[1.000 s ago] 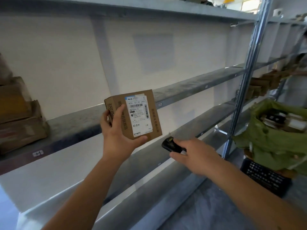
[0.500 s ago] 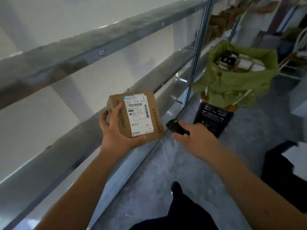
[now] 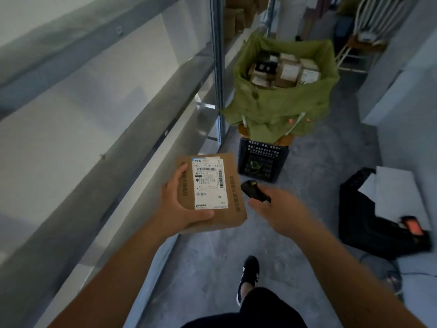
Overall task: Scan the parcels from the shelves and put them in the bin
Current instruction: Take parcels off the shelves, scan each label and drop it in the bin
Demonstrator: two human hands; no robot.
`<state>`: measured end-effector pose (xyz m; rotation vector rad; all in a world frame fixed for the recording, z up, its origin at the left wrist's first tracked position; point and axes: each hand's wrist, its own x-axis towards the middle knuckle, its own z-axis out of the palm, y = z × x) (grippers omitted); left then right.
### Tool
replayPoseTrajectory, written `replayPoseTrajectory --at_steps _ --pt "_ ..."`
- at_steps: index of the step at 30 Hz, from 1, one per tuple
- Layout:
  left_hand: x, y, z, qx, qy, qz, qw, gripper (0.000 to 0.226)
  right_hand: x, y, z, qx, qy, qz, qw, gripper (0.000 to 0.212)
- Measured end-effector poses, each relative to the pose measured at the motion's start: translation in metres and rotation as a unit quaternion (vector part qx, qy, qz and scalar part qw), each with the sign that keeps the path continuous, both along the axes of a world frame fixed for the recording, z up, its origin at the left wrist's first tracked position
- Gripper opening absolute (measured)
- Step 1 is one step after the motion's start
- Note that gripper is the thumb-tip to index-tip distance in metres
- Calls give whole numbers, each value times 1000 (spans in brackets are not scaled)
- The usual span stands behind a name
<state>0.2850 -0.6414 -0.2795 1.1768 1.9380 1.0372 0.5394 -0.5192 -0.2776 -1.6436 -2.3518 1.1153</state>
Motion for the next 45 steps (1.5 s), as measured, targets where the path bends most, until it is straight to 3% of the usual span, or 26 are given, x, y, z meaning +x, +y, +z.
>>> replayPoseTrajectory --at_steps 5,15,24,37,45 --pt "0 130 11 1 1 -60 998 132 15 107 -1 7 -13 -35 999 68" --pt "11 294 35 34 -72 -89 993 129 30 255 33 37 -14 -54 998 69" --pt "-39 424 26 6 -99 -123 988 131 -14 357 34 45 -18 -81 996 68" --pt "-125 663 27 -64 -179 -184 964 135 -92 525 34 26 -43 -195 980 72" --pt "-127 764 26 -109 -259 -151 948 122 -101 620 42 31 -65 -187 980 48"
